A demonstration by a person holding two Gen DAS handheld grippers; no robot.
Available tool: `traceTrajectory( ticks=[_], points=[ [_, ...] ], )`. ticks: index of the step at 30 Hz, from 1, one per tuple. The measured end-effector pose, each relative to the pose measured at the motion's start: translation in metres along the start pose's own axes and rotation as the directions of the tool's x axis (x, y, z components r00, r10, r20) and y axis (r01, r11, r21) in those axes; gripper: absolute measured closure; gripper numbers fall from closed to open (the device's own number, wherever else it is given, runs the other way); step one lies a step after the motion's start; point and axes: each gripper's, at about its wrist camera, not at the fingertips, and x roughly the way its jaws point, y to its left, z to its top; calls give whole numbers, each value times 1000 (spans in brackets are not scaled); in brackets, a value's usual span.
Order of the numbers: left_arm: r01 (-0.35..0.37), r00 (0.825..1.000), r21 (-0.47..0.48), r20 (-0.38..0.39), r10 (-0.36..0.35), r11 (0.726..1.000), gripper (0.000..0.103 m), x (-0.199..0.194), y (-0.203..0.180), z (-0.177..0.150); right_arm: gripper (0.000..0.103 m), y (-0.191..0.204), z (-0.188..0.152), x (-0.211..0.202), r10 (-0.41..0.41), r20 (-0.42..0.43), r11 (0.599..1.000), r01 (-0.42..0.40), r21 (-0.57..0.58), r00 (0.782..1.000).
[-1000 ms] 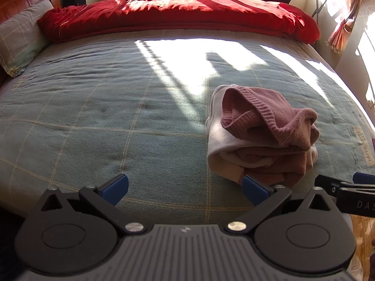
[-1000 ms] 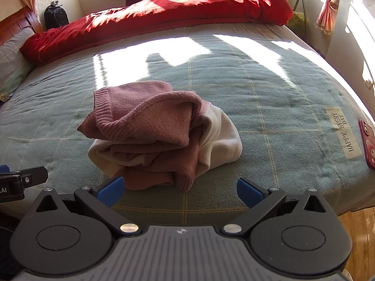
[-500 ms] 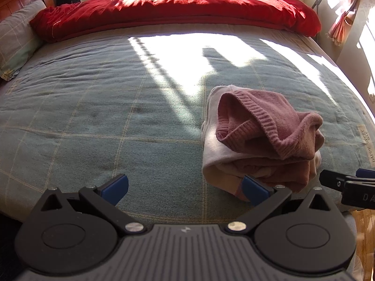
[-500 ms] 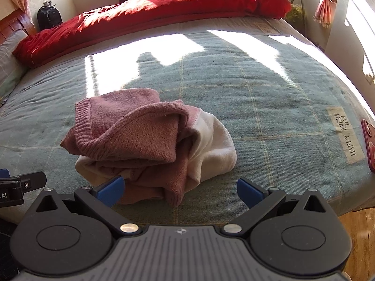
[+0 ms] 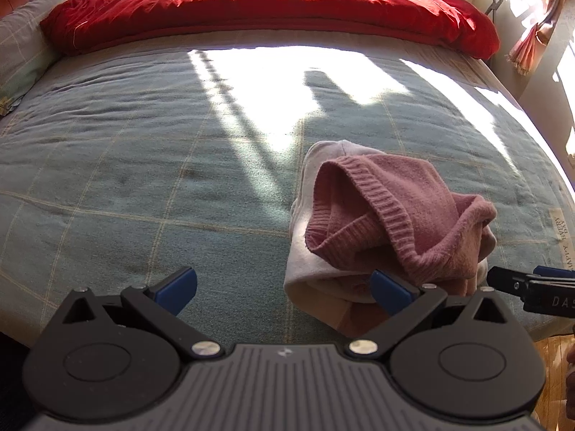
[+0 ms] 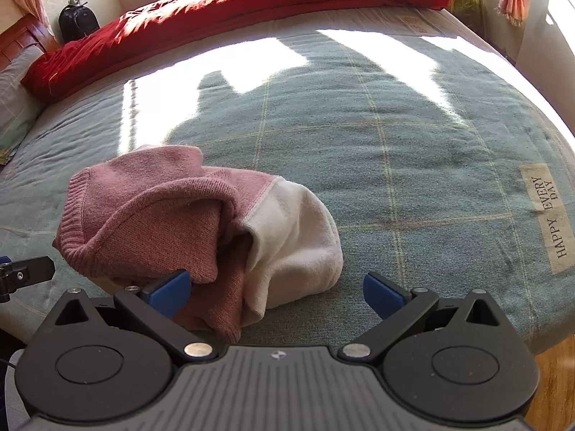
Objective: Fold clothes
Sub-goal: 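Move both grippers toward the folded pink-and-white sweater on the bed, then grasp the pink sweater with the right gripper while the left gripper approaches it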
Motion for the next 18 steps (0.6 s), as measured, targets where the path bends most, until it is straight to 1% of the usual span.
traceTrajectory(
  ticks=[4, 9, 13, 16, 18],
  points=[
    [7, 1000, -11, 15, -7, 1000, 1, 1, -4, 0, 0, -7, 6, 5, 31, -1, 999, -31, -23, 1000],
    [85, 995, -7, 59, -85, 996, 1, 1, -6, -9, 0, -10, 5, 0, 57, 29, 998, -56, -43, 998],
    [118, 990, 43, 77, -121, 992, 1, 0, -4, -16, 0, -10, 3, -14, 96, 83, 994, -92, -52, 992],
    [126, 985, 104, 103, -136, 987, 1, -1, -1, -21, 0, -3, 6, -24, 133, 114, 987, -121, -107, 985],
    [133, 979, 139, 136, -152, 981, 1, -1, 4, -25, 0, 2, 4, -31, 156, 156, 978, -131, -160, 975]
  ],
)
